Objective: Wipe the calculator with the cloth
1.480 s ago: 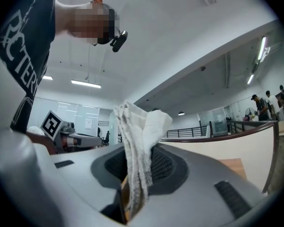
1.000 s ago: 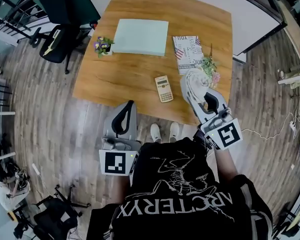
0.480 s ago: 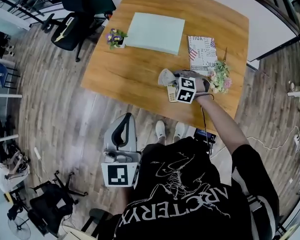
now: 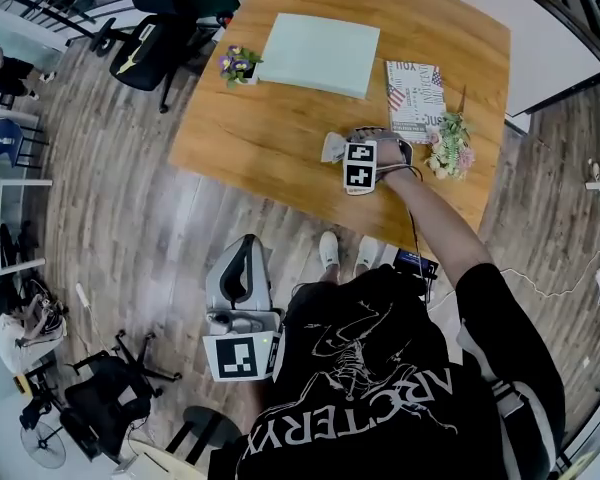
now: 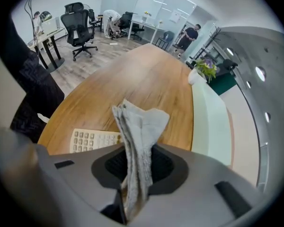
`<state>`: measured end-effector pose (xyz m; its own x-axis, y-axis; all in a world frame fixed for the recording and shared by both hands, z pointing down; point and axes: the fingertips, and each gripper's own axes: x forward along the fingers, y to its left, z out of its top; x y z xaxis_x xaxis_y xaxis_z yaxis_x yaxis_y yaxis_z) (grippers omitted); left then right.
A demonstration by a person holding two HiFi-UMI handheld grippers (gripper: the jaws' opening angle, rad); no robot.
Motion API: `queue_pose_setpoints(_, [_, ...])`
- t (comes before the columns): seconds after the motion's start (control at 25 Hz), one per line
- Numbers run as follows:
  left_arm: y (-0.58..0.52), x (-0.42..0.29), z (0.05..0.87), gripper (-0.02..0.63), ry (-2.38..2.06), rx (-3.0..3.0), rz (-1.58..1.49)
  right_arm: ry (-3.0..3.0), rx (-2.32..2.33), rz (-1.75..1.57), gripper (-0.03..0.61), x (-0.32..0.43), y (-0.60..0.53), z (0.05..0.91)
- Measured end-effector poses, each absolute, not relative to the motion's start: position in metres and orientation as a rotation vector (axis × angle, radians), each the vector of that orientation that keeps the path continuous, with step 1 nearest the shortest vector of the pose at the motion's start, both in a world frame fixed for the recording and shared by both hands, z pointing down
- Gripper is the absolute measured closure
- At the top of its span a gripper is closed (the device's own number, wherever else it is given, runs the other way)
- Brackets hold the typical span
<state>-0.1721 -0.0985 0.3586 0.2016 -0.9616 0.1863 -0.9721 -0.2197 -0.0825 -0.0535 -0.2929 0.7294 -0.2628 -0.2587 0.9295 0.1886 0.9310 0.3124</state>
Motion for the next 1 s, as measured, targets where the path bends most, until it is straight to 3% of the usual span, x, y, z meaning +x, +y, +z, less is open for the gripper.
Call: queue_pose_setpoints(1.0, [-0.109, -0.14, 0.36, 0.604, -1.758, 2.525, 0.169, -1.818, -0.037, -0.363, 0.486, -0.035, -0.16, 0.73])
